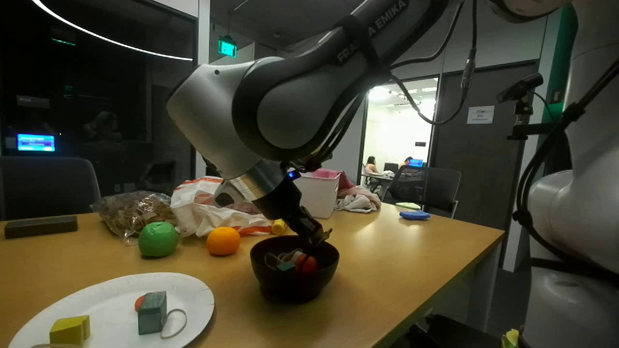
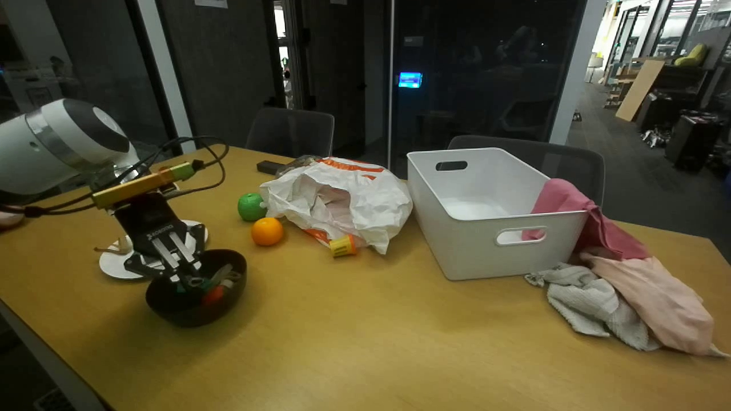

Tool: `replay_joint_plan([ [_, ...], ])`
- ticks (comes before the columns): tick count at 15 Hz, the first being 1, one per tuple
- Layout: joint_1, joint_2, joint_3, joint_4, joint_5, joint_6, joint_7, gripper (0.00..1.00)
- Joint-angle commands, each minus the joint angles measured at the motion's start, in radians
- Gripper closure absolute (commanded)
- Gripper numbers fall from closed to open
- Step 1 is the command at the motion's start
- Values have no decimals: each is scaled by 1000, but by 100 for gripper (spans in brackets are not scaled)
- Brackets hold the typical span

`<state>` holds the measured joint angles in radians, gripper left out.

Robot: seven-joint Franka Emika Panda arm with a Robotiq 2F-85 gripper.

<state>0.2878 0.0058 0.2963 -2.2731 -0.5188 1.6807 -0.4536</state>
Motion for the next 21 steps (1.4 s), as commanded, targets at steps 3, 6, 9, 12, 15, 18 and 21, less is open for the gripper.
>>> replay_joint_plan([
  [3,-5,-45,-9,-67,-170,206,99,90],
  [6,-7,-62,-14,-99,-306,256,164,90],
  [9,3,-78,-2,-130,-429,194,200,90],
  [12,22,-92,20,-154,-480,65,207,88],
  [15,47,-86,50,-154,-452,-116,177,88],
  [18,63,-69,63,-142,-417,-239,145,88],
  [21,67,-61,58,-130,-337,-283,69,89],
])
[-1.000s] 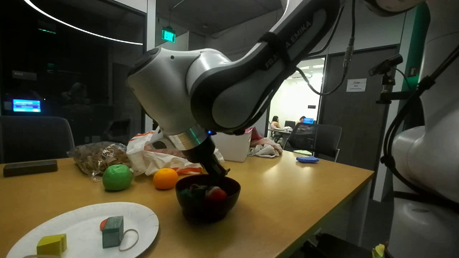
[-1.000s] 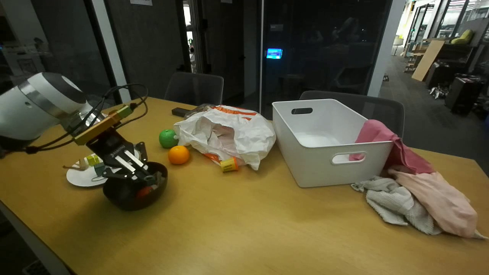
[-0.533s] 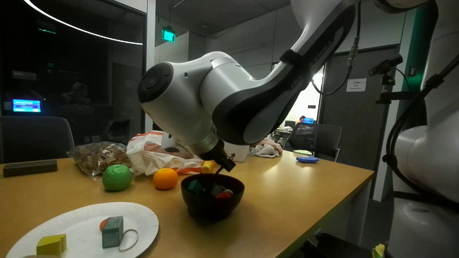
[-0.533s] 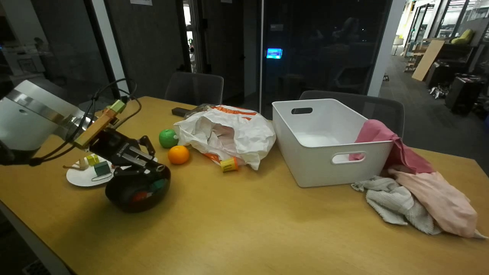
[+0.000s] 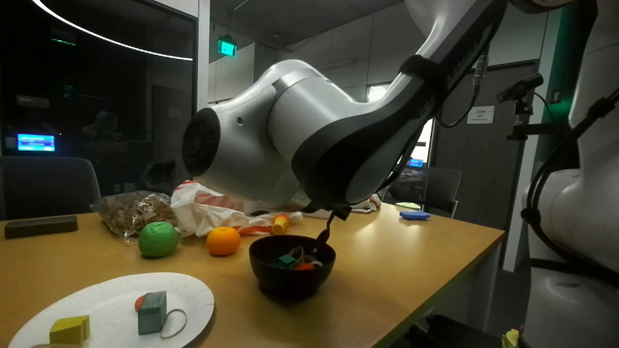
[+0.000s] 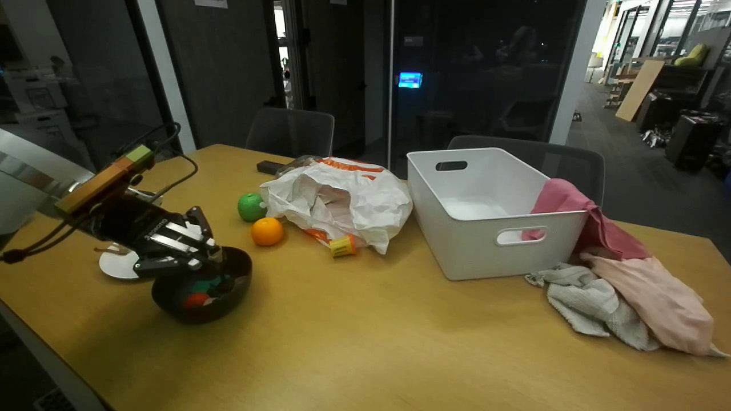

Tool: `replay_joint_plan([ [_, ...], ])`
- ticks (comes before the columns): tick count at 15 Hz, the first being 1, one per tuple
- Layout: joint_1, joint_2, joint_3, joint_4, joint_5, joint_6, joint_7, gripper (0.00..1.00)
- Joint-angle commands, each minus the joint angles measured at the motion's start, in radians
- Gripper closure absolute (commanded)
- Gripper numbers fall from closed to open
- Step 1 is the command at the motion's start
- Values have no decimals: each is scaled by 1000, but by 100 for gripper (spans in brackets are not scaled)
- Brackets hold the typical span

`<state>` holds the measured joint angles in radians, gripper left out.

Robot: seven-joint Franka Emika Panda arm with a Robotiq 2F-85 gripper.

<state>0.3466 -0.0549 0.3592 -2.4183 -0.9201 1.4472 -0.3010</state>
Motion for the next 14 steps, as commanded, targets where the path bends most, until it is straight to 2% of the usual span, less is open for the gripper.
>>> replay_joint_plan([
  [1,7,0,-7,22,96,-50,-117,89],
  [6,-10,-3,-37,23,202,66,-237,91],
  [11,-30,-32,-75,9,297,282,-293,90],
  [14,-35,-51,-83,-1,275,357,-281,90],
])
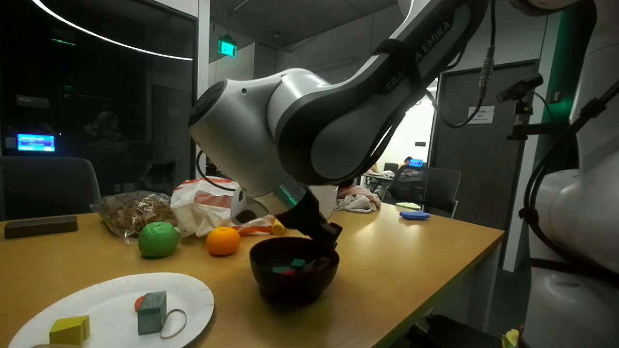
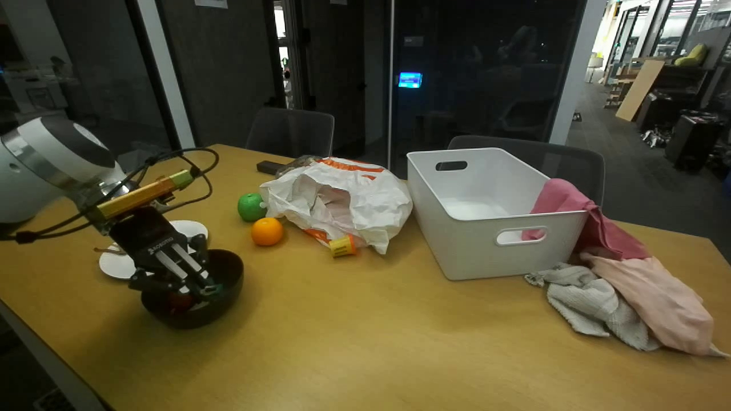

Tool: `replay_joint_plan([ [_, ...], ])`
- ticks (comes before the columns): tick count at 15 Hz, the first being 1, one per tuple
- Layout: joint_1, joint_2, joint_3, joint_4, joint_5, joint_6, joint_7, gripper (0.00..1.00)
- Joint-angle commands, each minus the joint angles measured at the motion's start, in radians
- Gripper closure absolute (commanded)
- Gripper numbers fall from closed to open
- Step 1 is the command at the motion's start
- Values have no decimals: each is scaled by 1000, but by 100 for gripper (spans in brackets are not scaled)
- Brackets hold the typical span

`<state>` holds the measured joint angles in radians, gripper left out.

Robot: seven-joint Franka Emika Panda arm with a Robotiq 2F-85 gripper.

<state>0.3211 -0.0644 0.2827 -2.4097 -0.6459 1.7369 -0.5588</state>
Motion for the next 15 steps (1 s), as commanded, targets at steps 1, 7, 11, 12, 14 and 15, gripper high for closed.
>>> replay_joint_plan([
  [1,-10,-50,-6,-14,-29,82,-8,89],
  [7,-3,-95,12,-38,-328,62,60,90],
  [11,5,-99,25,-48,-474,-6,102,89],
  [12,6,-95,29,-49,-494,-38,109,89],
  [14,7,-84,34,-54,-528,-109,121,89],
  [15,6,-80,34,-58,-536,-136,123,89],
])
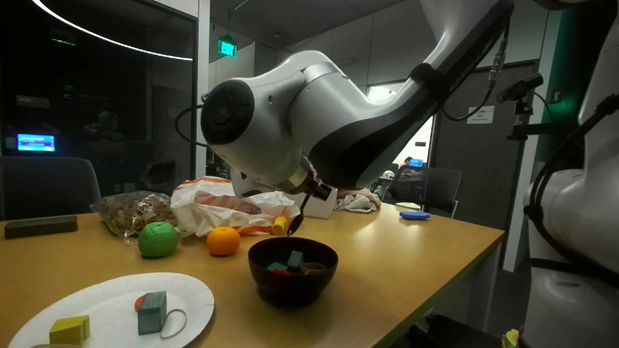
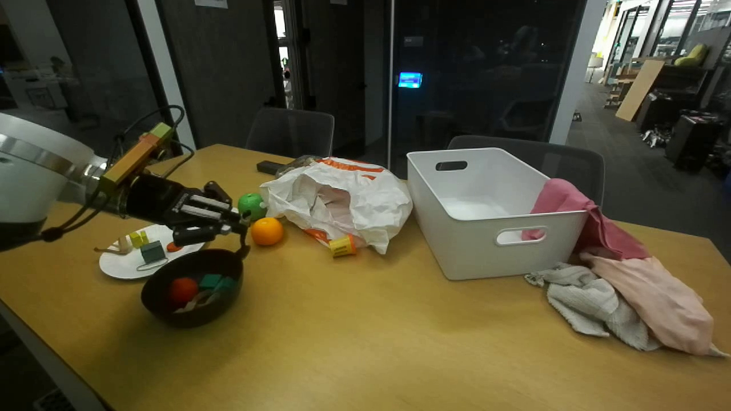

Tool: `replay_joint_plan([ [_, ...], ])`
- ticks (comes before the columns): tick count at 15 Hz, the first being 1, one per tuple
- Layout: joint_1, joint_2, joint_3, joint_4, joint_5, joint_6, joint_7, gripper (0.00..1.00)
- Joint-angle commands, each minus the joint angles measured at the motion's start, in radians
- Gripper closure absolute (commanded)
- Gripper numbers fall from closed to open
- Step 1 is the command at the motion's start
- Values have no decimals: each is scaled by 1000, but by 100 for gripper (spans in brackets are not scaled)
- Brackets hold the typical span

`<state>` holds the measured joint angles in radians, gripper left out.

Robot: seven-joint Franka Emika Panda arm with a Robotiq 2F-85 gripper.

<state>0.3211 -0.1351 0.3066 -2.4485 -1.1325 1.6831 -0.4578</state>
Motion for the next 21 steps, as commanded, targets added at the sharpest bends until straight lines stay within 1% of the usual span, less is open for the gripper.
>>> replay_joint_plan([
  [1,7,-2,11,-20,-43,-112,19,89],
  [4,10,25,11,-16,-7,-195,3,89],
  [6,11,45,4,-2,80,-220,-48,89],
  [9,4,60,-8,9,168,-147,-71,91],
  [11,0,60,-14,10,210,-96,-72,91],
  [13,-2,50,-17,-10,227,-44,-54,91],
  [15,5,34,-3,-43,76,-9,29,90],
  [18,10,31,9,-61,-74,-36,59,91],
  [19,12,32,13,-67,-123,-43,73,92],
  [20,15,7,15,-90,-168,-28,60,96],
  [21,16,-1,16,-101,-215,-25,80,92],
])
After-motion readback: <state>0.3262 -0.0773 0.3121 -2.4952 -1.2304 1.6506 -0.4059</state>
